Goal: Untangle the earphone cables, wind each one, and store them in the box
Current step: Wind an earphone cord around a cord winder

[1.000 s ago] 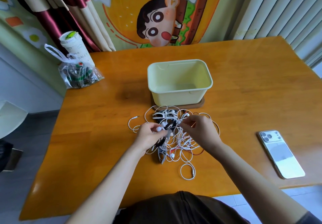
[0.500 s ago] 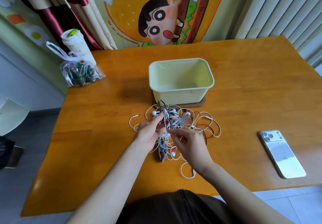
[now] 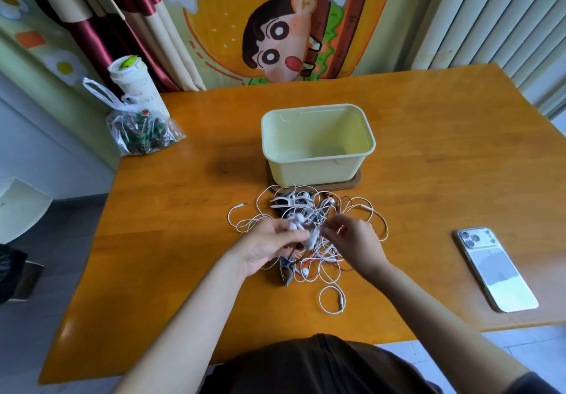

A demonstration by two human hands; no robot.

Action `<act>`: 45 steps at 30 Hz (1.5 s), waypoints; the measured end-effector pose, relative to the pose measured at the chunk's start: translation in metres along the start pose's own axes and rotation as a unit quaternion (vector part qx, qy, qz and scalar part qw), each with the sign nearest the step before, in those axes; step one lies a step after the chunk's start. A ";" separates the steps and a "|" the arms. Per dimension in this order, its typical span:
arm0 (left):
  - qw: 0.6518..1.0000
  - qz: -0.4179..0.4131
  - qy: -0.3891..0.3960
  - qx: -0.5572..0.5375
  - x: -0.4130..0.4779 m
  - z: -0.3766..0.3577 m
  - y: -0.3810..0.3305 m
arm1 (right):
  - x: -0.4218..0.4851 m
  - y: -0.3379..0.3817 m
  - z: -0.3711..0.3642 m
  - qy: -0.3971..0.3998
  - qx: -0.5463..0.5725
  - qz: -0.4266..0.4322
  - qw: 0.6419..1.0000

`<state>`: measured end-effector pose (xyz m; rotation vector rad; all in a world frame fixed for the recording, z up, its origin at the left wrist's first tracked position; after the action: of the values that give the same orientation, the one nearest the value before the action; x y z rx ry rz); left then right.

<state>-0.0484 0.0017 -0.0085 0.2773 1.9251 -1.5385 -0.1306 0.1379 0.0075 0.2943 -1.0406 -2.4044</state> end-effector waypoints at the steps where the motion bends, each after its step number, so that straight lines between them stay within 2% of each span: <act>1: 0.995 -0.004 -0.001 0.099 0.001 0.003 0.001 | 0.004 0.001 0.000 0.032 -0.039 0.018 0.999; 3: 0.968 -0.017 -0.008 0.252 0.001 0.009 0.000 | 0.009 0.002 -0.005 0.088 -0.098 0.049 0.990; 5: 0.954 -0.025 -0.017 0.298 0.002 0.012 0.002 | 0.012 0.002 -0.009 0.114 -0.139 0.060 0.982; 13: 0.947 -0.079 -0.084 0.300 0.001 0.016 -0.002 | 0.021 0.014 -0.004 0.106 -0.173 0.082 0.976; 17: 0.945 -0.120 -0.121 0.280 0.001 0.018 -0.008 | 0.021 0.021 -0.001 0.078 -0.170 0.090 0.978; 21: 0.952 -0.115 -0.136 0.248 0.002 0.019 -0.005 | 0.020 0.023 0.006 0.054 -0.157 0.088 0.982; 26: 0.953 -0.091 -0.159 0.240 0.009 0.023 0.002 | 0.014 0.031 0.000 0.083 -0.163 0.114 0.977; 32: 0.967 -0.060 -0.236 0.081 0.011 0.029 0.004 | 0.000 0.035 -0.010 0.035 -0.082 0.108 0.990; 36: 0.954 -0.022 -0.282 -0.100 0.015 0.030 0.006 | -0.015 0.043 -0.017 0.010 -0.032 0.118 0.992; 41: 0.931 0.005 -0.248 -0.269 0.015 0.022 -0.001 | -0.022 0.042 -0.020 -0.014 -0.007 0.127 0.992; 45: 0.930 0.013 -0.200 -0.309 0.013 0.011 -0.006 | -0.023 0.040 -0.017 -0.039 0.006 0.136 0.990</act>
<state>-0.0575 -0.0130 -0.0125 -0.2661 1.9376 -0.8152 -0.0897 0.1159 0.0249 0.0565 -1.0550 -2.1792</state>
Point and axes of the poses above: each hand's wrist, its own x-axis towards the middle knuckle, its own z-axis out of the back of the hand, y = z × x, the point moved 6 cm from there along x, towards the middle knuckle, and after that the axes turned 6 degrees about -y, right-handed, at the moved point
